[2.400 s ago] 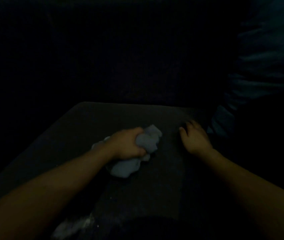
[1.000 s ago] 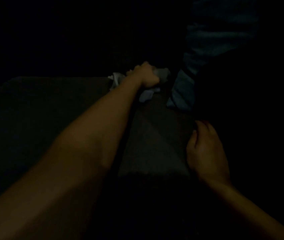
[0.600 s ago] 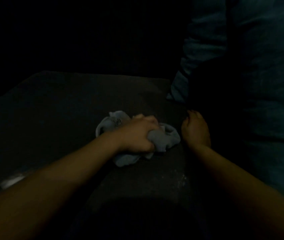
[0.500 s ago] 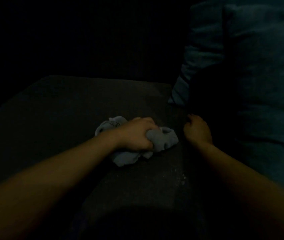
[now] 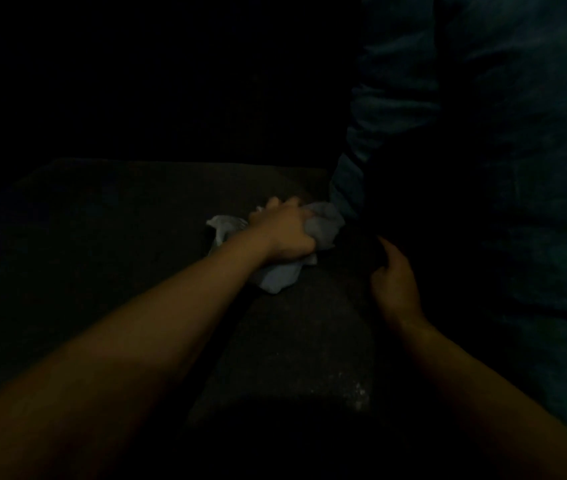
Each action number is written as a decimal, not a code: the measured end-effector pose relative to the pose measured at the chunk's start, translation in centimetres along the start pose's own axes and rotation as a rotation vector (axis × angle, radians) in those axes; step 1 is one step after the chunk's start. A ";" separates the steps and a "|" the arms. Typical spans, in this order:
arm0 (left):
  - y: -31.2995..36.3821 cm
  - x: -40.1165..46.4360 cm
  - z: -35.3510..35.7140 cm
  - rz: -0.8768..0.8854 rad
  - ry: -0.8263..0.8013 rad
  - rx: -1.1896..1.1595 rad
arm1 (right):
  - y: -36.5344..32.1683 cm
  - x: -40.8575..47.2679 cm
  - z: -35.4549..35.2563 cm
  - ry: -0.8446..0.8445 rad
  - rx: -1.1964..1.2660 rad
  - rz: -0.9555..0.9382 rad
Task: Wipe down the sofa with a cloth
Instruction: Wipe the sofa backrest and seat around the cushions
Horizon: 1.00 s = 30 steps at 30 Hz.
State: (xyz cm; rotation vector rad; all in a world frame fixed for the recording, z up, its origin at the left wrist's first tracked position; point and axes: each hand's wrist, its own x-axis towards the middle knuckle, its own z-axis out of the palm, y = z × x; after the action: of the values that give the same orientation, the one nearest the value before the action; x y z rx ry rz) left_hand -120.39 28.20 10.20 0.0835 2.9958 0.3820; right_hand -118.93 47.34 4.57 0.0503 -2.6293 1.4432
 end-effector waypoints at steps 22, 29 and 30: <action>-23.3 -18.2 -15.1 -0.398 0.553 -0.591 | -17.9 -3.5 16.2 -0.507 -0.619 -0.561; -33.5 -13.4 -8.1 -0.691 0.216 -0.013 | -15.1 -2.4 20.7 -0.403 -0.675 -0.612; -33.9 -12.7 -8.3 -0.676 0.222 -0.048 | -14.9 -2.2 20.9 -0.386 -0.677 -0.622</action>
State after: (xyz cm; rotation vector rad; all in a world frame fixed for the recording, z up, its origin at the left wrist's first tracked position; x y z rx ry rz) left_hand -110.14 -7.51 11.01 -1.0011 2.9699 0.3940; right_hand -117.59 21.65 5.65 1.0403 -2.8390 0.3456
